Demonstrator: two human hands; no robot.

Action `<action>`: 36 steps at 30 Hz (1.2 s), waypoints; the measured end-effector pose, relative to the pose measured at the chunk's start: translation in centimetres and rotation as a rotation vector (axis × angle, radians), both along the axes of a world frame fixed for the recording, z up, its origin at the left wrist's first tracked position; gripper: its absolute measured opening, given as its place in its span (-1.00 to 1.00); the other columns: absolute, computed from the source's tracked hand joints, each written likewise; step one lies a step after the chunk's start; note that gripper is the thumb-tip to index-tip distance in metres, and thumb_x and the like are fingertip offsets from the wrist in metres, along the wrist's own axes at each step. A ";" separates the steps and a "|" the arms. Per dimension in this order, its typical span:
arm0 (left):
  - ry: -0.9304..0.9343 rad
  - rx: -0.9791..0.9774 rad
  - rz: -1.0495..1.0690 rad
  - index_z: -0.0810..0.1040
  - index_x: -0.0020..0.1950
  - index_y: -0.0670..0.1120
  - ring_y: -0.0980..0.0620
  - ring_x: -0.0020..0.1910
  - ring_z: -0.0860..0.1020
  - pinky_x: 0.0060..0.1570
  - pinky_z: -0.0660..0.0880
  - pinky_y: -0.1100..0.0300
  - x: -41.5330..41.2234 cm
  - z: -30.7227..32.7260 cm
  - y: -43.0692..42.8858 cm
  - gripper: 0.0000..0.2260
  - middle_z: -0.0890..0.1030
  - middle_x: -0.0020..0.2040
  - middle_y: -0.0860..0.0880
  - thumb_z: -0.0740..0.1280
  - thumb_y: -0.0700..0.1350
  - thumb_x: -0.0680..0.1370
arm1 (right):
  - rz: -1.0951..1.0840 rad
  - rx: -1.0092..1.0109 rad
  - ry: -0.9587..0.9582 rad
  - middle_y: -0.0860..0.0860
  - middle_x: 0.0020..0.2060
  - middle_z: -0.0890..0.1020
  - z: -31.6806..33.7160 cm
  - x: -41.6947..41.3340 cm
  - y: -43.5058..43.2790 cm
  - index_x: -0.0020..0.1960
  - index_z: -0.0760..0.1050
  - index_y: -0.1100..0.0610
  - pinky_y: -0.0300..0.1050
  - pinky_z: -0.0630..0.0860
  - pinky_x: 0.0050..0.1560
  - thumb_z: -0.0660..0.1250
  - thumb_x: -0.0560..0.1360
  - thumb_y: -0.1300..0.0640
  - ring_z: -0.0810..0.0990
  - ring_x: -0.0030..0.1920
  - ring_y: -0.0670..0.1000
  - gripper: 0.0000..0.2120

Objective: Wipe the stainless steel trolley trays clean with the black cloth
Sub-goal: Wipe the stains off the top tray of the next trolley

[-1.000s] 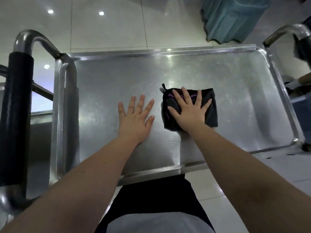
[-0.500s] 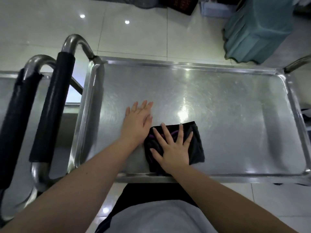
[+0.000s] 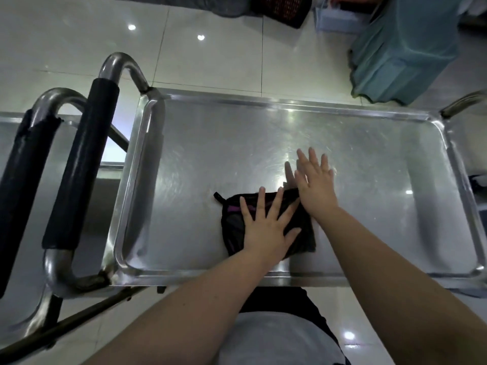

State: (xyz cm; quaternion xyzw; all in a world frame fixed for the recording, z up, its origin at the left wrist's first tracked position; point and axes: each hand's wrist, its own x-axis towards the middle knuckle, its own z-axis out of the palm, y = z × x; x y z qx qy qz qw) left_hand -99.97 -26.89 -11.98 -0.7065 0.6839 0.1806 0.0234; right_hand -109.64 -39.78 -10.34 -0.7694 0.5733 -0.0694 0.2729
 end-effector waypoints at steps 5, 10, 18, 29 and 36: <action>-0.064 -0.067 0.003 -0.03 0.58 0.27 -0.35 0.54 -0.16 0.32 -0.25 -0.52 3.8 -0.6 1.3 -0.42 -0.04 0.62 0.03 -0.10 0.38 0.57 | -0.007 0.053 0.071 -0.03 0.60 0.00 -2.7 1.2 -2.5 0.59 0.00 -0.14 0.13 -0.20 0.50 -0.03 0.69 -0.06 -0.14 0.58 0.13 -0.53; -0.141 -0.083 0.121 -0.16 0.55 0.33 -0.31 0.55 -0.11 0.35 -0.24 -0.48 13.4 -0.8 2.8 -0.42 -0.08 0.61 0.09 -0.19 0.41 0.55 | 0.006 0.058 0.340 -0.08 0.59 -0.14 -3.0 0.0 -2.8 0.56 -0.15 -0.28 0.18 -0.26 0.49 -0.10 0.62 -0.26 -0.24 0.56 0.18 -0.47; -0.119 -0.087 0.155 -0.07 0.56 0.31 -0.29 0.55 0.02 0.38 -0.12 -0.45 14.4 -0.4 4.0 -0.43 0.02 0.61 0.08 -0.16 0.40 0.56 | 0.200 -0.108 0.382 -0.11 0.59 -0.17 -3.0 8.2 -0.9 0.57 -0.21 -0.23 0.27 -0.41 0.42 -0.19 0.62 -0.21 -0.31 0.55 0.16 -0.46; -0.131 -0.113 0.234 -0.09 0.54 0.37 -0.24 0.55 0.02 0.34 -0.15 -0.49 17.1 -1.6 -2.2 -0.38 0.04 0.60 0.13 -0.15 0.48 0.49 | 0.158 -0.151 0.415 -0.14 0.59 -0.13 -4.6 8.9 0.3 0.55 -0.24 -0.26 0.37 -0.30 0.43 -0.26 0.60 -0.24 -0.27 0.56 0.17 -0.47; -0.140 -0.063 0.169 -0.18 0.51 0.38 -0.20 0.57 -0.16 0.35 -0.25 -0.46 20.2 -1.6 -11.7 -0.38 -0.11 0.61 0.15 -0.19 0.48 0.47 | 0.190 -0.144 0.429 -0.22 0.57 -0.17 -4.6 8.7 -0.7 0.53 -0.27 -0.31 0.43 -0.30 0.41 -0.35 0.57 -0.26 -0.29 0.55 0.20 -0.47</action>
